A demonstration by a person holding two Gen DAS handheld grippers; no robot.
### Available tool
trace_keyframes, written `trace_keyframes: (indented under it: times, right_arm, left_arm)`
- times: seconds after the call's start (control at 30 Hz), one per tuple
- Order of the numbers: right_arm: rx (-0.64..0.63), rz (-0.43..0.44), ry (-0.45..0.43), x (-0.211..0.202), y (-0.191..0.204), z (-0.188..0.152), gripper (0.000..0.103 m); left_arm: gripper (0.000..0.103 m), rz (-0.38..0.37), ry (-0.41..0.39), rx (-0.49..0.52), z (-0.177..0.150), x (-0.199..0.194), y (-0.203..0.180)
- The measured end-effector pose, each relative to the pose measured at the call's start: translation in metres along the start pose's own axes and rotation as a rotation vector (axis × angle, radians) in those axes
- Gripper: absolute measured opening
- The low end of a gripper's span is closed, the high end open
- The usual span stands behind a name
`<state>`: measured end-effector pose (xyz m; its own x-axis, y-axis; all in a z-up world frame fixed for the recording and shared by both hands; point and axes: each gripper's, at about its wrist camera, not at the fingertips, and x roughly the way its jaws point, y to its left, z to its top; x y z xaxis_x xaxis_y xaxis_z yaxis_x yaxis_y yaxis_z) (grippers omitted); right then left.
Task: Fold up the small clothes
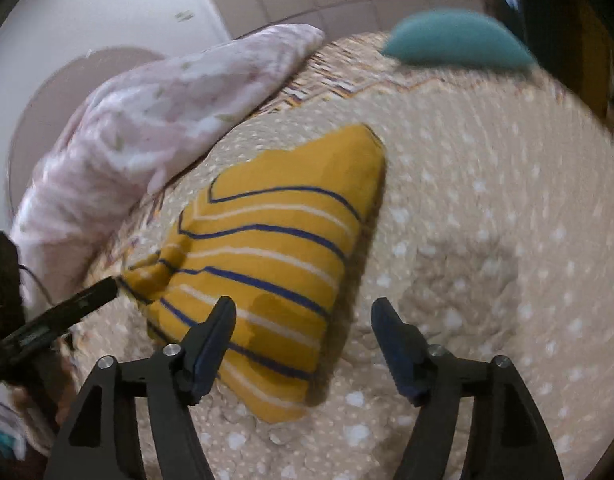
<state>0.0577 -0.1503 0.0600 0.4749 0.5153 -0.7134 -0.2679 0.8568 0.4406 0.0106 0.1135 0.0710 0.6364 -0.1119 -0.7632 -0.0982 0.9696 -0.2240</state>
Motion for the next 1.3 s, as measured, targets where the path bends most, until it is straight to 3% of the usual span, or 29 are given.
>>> trace_keyframes:
  times: [0.07,0.1,0.13,0.17,0.23,0.3,0.4,0.5,0.53,0.6,0.77,0.9,1.0,1.17,1.3]
  right_arm:
    - [0.088,0.072,0.023,0.019,-0.014,0.0,0.08]
    - [0.12,0.116,0.031,0.026,-0.018,-0.001,0.08]
    - [0.15,0.187,0.056,0.037,-0.021,-0.002,0.074]
    - [0.173,0.265,0.105,0.049,-0.022,-0.002,0.049]
    - [0.182,0.304,0.108,0.048,-0.024,0.004,0.043]
    - [0.195,0.354,0.077,0.034,-0.03,0.01,0.039]
    - [0.189,0.36,0.03,0.009,-0.043,0.011,0.038]
    - [0.11,0.251,0.078,0.011,-0.044,-0.003,0.04]
    - [0.075,0.198,0.098,0.017,-0.041,-0.01,0.044]
    - [0.068,0.173,0.089,0.017,-0.039,-0.015,0.053]
    - [-0.009,0.057,-0.055,-0.021,-0.021,0.0,0.055]
    - [-0.032,0.067,-0.133,-0.036,0.001,0.016,0.055]
    - [-0.101,0.081,-0.089,-0.021,0.034,0.024,0.053]
    - [-0.232,0.07,0.044,0.049,0.092,0.026,0.047]
    - [-0.358,-0.025,0.1,0.107,0.131,0.018,0.043]
  left_arm:
    - [0.058,0.033,0.073,0.019,0.003,0.025,-0.003]
    - [0.024,-0.025,0.135,-0.018,0.003,0.037,0.001]
    - [0.022,-0.055,0.156,-0.085,0.002,0.039,0.007]
    - [0.018,-0.073,0.144,-0.134,0.005,0.034,0.011]
    - [0.015,-0.142,0.142,-0.157,0.009,0.022,0.009]
    - [0.014,-0.202,0.115,-0.152,0.01,0.002,0.003]
    - [0.014,-0.283,0.111,-0.166,0.0,-0.007,0.002]
    - [0.016,-0.249,0.17,-0.226,-0.019,0.024,0.015]
    - [0.019,-0.252,0.188,-0.25,-0.023,0.033,0.019]
    - [0.031,-0.292,0.17,-0.316,-0.032,0.037,0.032]
    - [0.039,-0.262,0.137,-0.223,-0.051,0.019,0.026]
    - [0.04,-0.299,0.137,-0.291,-0.062,0.017,0.04]
    - [0.04,-0.29,0.115,-0.295,-0.068,0.007,0.042]
    - [0.04,-0.198,0.061,-0.189,-0.08,-0.026,0.038]
    - [0.042,-0.138,0.026,-0.158,-0.086,-0.046,0.044]
